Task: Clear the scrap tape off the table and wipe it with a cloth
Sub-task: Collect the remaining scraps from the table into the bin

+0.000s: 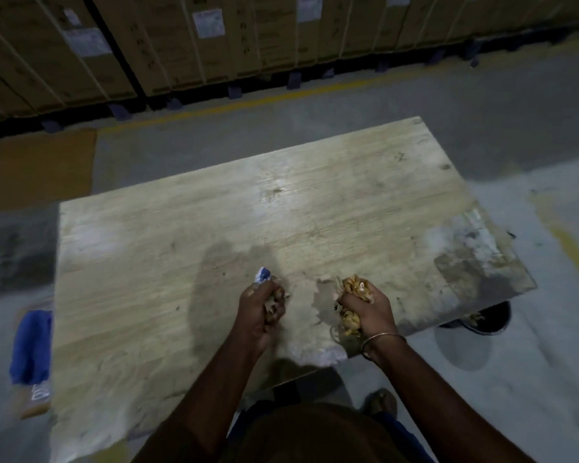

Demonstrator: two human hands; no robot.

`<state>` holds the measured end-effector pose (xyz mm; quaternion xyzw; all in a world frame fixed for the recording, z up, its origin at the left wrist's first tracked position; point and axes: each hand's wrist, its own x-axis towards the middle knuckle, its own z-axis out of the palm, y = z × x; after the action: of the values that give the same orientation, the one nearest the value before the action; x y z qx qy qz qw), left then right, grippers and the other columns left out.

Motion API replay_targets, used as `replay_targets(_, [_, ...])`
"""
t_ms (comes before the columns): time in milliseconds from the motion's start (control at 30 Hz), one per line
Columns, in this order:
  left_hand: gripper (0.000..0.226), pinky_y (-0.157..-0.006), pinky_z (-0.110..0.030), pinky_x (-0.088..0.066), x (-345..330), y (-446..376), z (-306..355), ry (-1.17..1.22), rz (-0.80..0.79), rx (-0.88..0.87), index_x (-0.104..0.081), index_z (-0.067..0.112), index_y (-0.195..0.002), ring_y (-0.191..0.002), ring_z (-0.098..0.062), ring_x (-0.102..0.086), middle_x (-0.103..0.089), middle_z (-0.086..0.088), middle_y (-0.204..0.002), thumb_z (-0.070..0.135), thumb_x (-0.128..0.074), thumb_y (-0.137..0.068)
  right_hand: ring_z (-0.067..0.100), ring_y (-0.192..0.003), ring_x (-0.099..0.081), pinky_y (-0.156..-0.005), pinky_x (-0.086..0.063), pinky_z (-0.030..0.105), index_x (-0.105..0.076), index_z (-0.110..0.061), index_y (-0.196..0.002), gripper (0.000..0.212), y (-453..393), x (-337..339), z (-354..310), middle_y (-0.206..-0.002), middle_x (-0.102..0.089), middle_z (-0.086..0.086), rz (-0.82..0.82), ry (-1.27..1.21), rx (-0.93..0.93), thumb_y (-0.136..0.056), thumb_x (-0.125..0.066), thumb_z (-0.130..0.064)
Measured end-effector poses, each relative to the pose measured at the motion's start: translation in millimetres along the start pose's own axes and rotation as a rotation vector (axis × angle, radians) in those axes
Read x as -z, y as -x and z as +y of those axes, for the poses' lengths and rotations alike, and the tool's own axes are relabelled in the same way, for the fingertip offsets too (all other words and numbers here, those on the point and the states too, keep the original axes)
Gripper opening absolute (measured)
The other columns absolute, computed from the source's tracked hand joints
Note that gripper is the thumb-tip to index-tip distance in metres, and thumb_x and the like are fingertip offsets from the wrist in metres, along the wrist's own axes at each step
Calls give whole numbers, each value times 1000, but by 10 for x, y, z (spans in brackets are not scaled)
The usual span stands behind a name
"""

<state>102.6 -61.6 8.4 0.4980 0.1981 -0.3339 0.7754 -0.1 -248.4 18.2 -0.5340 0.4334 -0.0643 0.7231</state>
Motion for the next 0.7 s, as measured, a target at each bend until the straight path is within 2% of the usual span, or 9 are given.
replay_targets(133, [18, -35, -20, -24, -716, 169, -443, -104, -38, 75, -51, 10, -87, -43, -11, -33, -48, -3, -63, 5, -54, -104, 26, -76, -72, -65, -59, 31, -75, -6, -107, 25, 54, 624, -112, -89, -77, 8, 61, -89, 12, -83, -77, 1])
replay_targets(200, [18, -36, -20, -25, -1051, 228, -660, -131, -48, 106, -51, 11, -87, -43, -11, -34, -48, -3, -61, 4, -54, -103, 27, -74, -70, -61, -57, 30, -74, -5, -106, 27, 61, 994, -174, -87, -75, 9, 93, -136, 9, -80, -78, -4])
replay_targets(267, [17, -36, -20, -26, -1418, 299, -870, -173, -66, 121, -51, 11, -87, -43, -11, -35, -48, -3, -60, 4, -55, -103, 26, -66, -68, -54, -54, 26, -74, -9, -100, 16, 67, 1429, -232, -80, -74, 6, 142, -177, 3, -88, -74, 1])
replay_targets(333, [18, -38, -19, -25, -1756, 363, -1062, -222, -107, 129, -55, 12, -83, -43, -12, -35, -48, -3, -60, 6, -58, -101, 22, -57, -65, -49, -51, 24, -75, -13, -95, 18, 78, 1844, -274, -72, -72, 2, 202, -216, -5, -91, -69, 4])
replay_targets(433, [24, -40, -18, -25, -2304, 471, -1430, -279, -167, 142, -59, 14, -75, -43, -12, -36, -48, -4, -62, 9, -60, -99, 19, -53, -64, -48, -49, 24, -74, -11, -96, 17, 109, 2521, -335, -65, -71, -1, 279, -258, 6, -92, -68, 4])
replay_targets(500, [26, -38, -18, -33, -2634, 514, -1668, -290, -170, 142, -56, 12, -76, -43, -10, -43, -52, -3, -62, 5, -56, -101, 17, -52, -66, -49, -52, 25, -73, -7, -99, 14, 117, 2912, -371, -65, -72, -2, 319, -306, 3, -90, -70, 3])
replay_targets(533, [29, -37, -18, -36, -2813, 541, -1803, -306, -170, 144, -56, 11, -74, -43, -10, -46, -53, -3, -61, 4, -54, -102, 17, -52, -67, -49, -53, 26, -72, -6, -100, 15, 128, 3117, -405, -64, -72, -1, 345, -340, -2, -87, -74, 1])
replay_targets(600, [32, -37, -17, -34, -3124, 573, -2064, -345, -170, 155, -54, 10, -69, -40, -10, -44, -50, -6, -61, 1, -54, -100, 17, -51, -67, -51, -57, 29, -72, -5, -106, 35, 141, 3484, -484, -64, -72, 0, 373, -391, -6, -72, -79, -9])
replay_targets(700, [19, -38, -18, -28, -3499, 573, -2400, -408, -194, 190, -54, 8, -74, -42, -13, -36, -42, -9, -64, 4, -61, -92, 21, -49, -66, -56, -59, 38, -71, -2, -115, 51, 106, 3911, -553, -66, -71, 5, 404, -441, 6, -66, -75, -17])
